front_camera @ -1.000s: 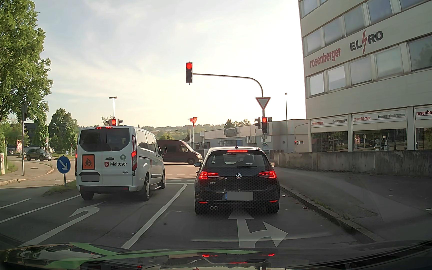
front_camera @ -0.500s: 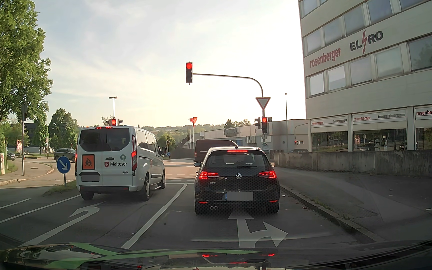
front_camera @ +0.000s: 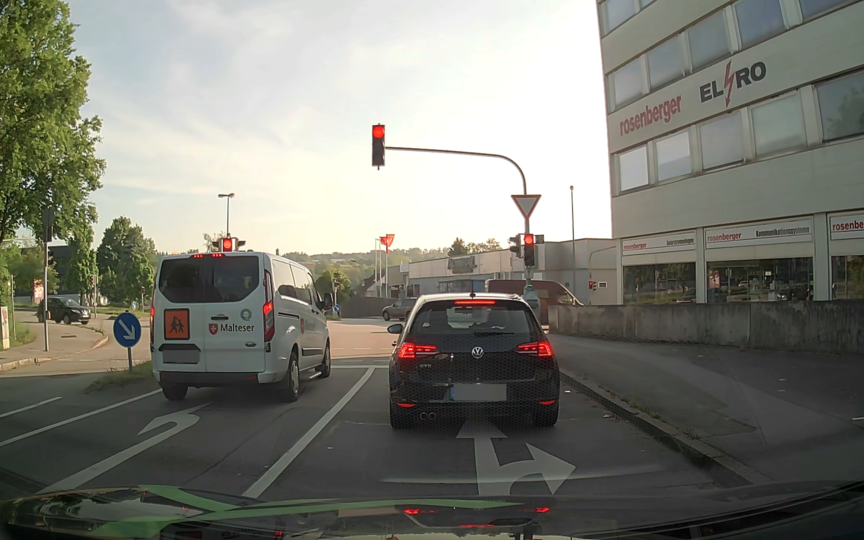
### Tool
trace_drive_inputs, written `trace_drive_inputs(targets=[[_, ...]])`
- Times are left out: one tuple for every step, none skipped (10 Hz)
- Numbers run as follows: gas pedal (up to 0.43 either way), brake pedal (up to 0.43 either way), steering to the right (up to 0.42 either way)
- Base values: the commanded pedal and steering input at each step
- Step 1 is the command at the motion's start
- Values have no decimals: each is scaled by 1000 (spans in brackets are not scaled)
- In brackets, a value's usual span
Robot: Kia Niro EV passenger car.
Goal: Follow the waypoints while adhering to traffic rules and regulations
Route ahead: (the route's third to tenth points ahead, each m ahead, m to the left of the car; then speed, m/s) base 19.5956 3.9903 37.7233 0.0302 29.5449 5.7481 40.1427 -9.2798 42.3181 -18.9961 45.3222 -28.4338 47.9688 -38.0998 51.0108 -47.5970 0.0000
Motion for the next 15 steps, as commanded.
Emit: trace_drive_inputs(targets=[[0, 549, -21], [0, 549, -21], [0, 549, -21], [0, 549, -21], [0, 549, -21], [0, 549, -21], [0, 549, -21], [0, 549, -21], [0, 549, -21], [0, 549, -21], [0, 549, -21], [0, 549, -21], [0, 549, -21], [0, 549, -21], [0, 549, -21]])
